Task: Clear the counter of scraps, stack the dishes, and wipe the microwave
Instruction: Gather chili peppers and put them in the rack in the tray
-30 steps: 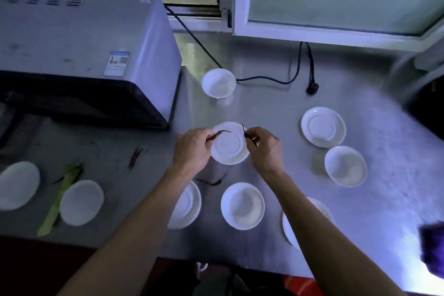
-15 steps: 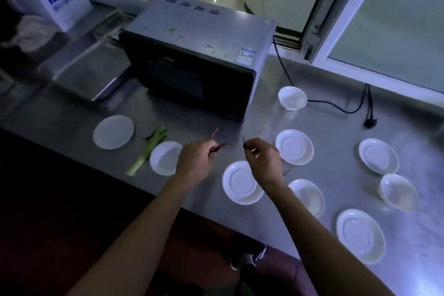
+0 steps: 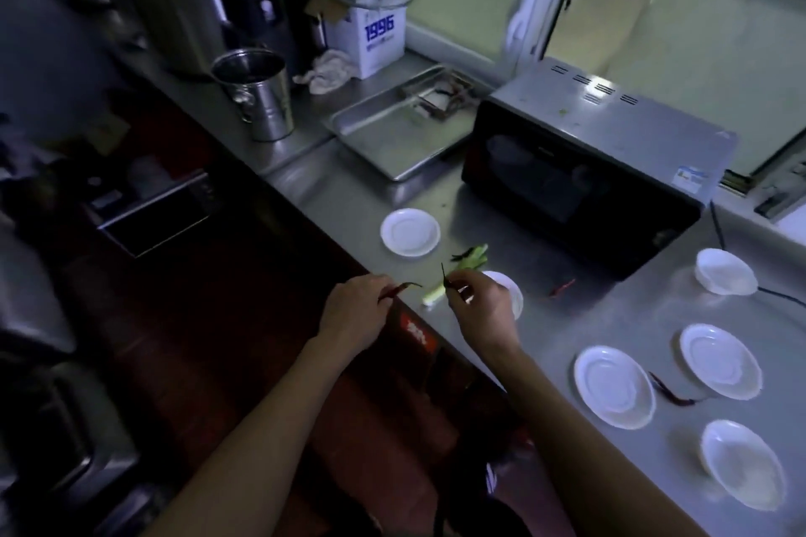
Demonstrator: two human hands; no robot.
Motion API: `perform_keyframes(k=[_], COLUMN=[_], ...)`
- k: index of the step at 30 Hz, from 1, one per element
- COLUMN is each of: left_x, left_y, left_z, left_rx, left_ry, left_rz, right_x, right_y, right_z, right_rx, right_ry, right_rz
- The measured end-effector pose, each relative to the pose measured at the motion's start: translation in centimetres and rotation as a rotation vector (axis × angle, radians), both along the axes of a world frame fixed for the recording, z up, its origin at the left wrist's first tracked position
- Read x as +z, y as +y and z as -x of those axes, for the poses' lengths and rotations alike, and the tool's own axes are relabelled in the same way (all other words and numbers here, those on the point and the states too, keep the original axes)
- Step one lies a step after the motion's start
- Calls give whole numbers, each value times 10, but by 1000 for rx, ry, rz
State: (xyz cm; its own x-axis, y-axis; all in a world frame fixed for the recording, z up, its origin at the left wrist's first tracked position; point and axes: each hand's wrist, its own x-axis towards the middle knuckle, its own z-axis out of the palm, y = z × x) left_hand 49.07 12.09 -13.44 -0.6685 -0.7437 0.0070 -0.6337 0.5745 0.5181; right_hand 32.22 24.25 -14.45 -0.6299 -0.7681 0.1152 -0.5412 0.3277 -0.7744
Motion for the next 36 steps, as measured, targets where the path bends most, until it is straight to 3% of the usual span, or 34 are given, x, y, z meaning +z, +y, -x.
perform_keyframes(k=[8, 15, 27, 36], left_x=[-8, -15, 2, 18], left_y=[-42, -112, -249, -312], left_z=[-45, -45, 47, 128], left_rx=[95, 119, 59, -35], left_ry=[-8, -80, -104, -117], left_rz=[-24, -19, -3, 33], right_x=[-4, -23, -16, 4], right_y=[-60, -136, -265, -297], right_z=[-28, -18, 69, 130], right_rx=[102, 113, 35, -65], right_ry=[49, -37, -136, -124], right_rz=[-34, -55, -27, 9])
